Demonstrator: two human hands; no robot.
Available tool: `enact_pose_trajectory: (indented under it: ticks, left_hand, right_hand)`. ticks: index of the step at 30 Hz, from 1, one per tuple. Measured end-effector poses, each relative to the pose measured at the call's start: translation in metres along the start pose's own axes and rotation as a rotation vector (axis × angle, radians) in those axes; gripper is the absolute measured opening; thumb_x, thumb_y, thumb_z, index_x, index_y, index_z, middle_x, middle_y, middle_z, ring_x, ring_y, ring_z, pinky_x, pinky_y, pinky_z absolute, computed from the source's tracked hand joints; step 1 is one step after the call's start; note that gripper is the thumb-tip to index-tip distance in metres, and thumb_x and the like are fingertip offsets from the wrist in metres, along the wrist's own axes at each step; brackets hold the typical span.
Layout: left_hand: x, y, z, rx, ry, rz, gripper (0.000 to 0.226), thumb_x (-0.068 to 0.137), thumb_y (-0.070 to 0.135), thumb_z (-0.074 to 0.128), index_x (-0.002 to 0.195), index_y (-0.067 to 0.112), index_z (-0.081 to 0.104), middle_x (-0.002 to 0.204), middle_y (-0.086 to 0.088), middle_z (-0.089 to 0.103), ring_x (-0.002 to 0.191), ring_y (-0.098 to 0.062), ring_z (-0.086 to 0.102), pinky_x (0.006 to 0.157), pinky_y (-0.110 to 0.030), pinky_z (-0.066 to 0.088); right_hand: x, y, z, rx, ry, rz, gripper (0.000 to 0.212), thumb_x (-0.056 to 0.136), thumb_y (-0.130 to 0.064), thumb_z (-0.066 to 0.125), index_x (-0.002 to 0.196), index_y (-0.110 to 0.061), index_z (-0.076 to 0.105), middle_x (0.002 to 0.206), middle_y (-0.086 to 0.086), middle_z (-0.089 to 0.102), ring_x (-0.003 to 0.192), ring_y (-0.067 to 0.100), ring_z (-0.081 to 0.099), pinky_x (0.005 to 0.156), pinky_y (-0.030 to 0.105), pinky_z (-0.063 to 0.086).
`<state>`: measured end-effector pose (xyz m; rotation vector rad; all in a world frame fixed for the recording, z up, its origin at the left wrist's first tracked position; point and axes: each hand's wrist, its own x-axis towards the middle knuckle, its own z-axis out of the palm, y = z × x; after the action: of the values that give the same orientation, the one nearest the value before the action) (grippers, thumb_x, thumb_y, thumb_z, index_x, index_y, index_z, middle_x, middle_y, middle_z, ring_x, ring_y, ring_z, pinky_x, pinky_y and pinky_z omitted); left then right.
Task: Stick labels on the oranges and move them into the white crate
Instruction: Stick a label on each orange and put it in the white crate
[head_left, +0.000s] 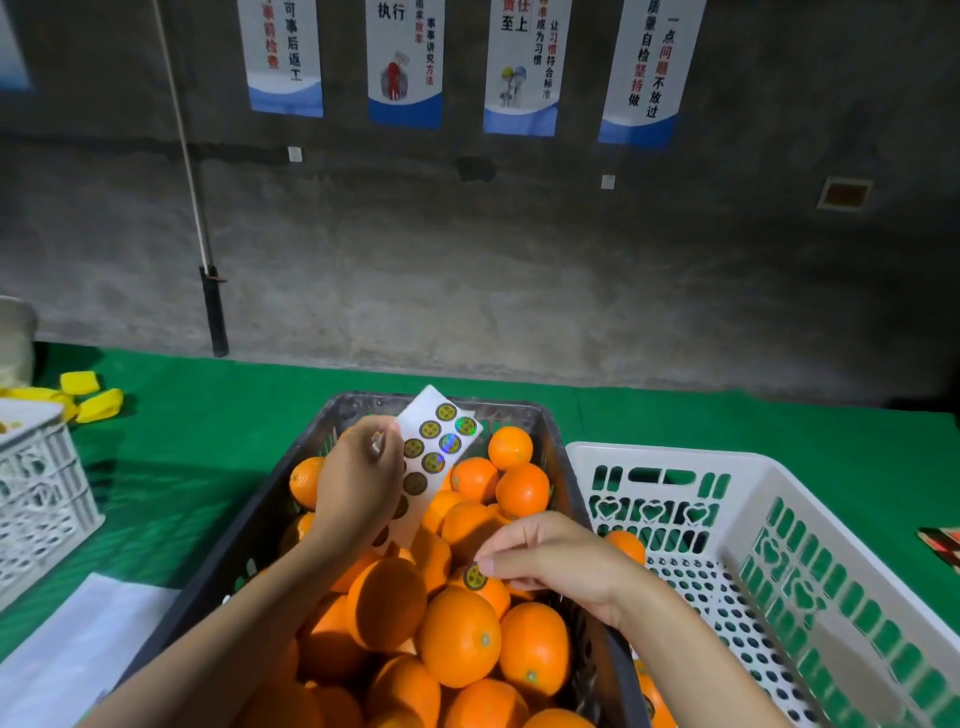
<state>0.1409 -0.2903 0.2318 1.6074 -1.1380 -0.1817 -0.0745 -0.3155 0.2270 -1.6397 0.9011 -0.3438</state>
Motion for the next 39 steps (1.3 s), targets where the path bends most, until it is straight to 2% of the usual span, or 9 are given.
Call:
enact_pose_trajectory:
  ticks: [5,9,14,17,21,25,29,32,39]
  left_hand:
    - [-0.004,0.005,-0.003,-0.233,-0.110,-0.031,0.027,0.085,0.007,0.041,0.078,0.013,0.066,0.064,0.000,0.072,0.053,-0.020,0.069,0.042,-0.028,0.053]
    - [-0.006,0.012,-0.003,-0.303,-0.102,-0.054,0.051,0.085,0.005,0.043,0.071,0.048,0.066,0.065,0.009,0.072,0.054,-0.014,0.070,0.040,-0.019,0.049]
    - [-0.007,0.009,-0.001,-0.322,-0.064,-0.096,0.029,0.090,0.007,0.047,0.082,0.031,0.059,0.067,0.019,0.071,0.058,-0.006,0.070,0.041,-0.015,0.047]
    - [-0.006,0.006,0.001,-0.318,-0.058,-0.130,0.023,0.091,0.009,0.049,0.093,0.030,0.058,0.072,0.006,0.072,0.062,-0.006,0.071,0.043,-0.016,0.049]
    - [-0.005,0.003,0.003,-0.288,-0.076,-0.161,0.019,0.093,0.012,0.049,0.108,0.021,0.057,0.089,0.004,0.072,0.067,-0.007,0.072,0.047,-0.019,0.052]
    - [-0.006,0.002,0.003,-0.256,-0.090,-0.171,0.020,0.093,0.014,0.048,0.111,0.021,0.056,0.092,0.002,0.073,0.067,-0.009,0.073,0.049,-0.023,0.055]
    - [-0.007,0.001,0.005,-0.252,-0.095,-0.168,0.020,0.093,0.013,0.048,0.110,0.021,0.055,0.093,0.004,0.072,0.068,-0.007,0.072,0.050,-0.023,0.055]
    - [-0.007,0.002,0.005,-0.267,-0.075,-0.178,0.018,0.093,0.012,0.048,0.106,0.022,0.055,0.091,0.004,0.071,0.066,-0.007,0.072,0.048,-0.021,0.053]
    - [-0.007,0.002,0.005,-0.251,-0.080,-0.177,0.018,0.094,0.013,0.048,0.109,0.022,0.054,0.094,0.003,0.071,0.067,-0.005,0.072,0.048,-0.021,0.053]
  right_hand:
    - [-0.001,0.000,0.007,-0.106,-0.053,0.047,0.008,0.090,-0.025,0.073,0.092,-0.032,0.078,0.091,-0.019,0.074,0.092,-0.004,0.063,0.082,0.017,0.050]
    - [0.000,0.001,0.010,-0.142,-0.049,0.018,0.012,0.092,-0.021,0.071,0.102,-0.021,0.077,0.102,-0.011,0.073,0.092,-0.007,0.065,0.076,0.007,0.047]
    - [0.003,0.005,0.013,-0.195,-0.030,-0.028,0.006,0.091,-0.020,0.072,0.095,-0.023,0.075,0.098,-0.013,0.071,0.089,-0.010,0.063,0.076,0.006,0.047]
    - [0.005,0.008,0.013,-0.182,-0.032,-0.076,0.006,0.090,-0.014,0.073,0.093,-0.018,0.076,0.092,-0.011,0.072,0.086,-0.008,0.064,0.075,0.009,0.047]
    - [0.006,0.009,0.013,-0.174,-0.019,-0.093,0.012,0.087,-0.013,0.076,0.097,-0.020,0.075,0.094,-0.010,0.072,0.087,-0.006,0.066,0.075,0.009,0.048]
    - [0.009,0.012,0.014,-0.208,0.010,-0.064,0.036,0.085,-0.021,0.079,0.119,-0.024,0.066,0.111,0.002,0.068,0.101,0.008,0.066,0.086,0.018,0.051]
    - [0.010,0.015,0.017,-0.275,0.022,-0.096,0.022,0.092,-0.026,0.072,0.114,-0.021,0.073,0.114,-0.003,0.067,0.103,0.002,0.063,0.088,0.013,0.049]
    - [0.011,0.015,0.019,-0.282,0.035,-0.106,0.007,0.097,-0.028,0.065,0.097,-0.027,0.072,0.105,-0.006,0.071,0.098,0.007,0.065,0.094,0.024,0.050]
    - [0.009,0.015,0.021,-0.334,-0.027,-0.117,0.028,0.090,-0.042,0.071,0.110,-0.022,0.072,0.111,-0.007,0.070,0.102,0.006,0.064,0.093,0.029,0.052]
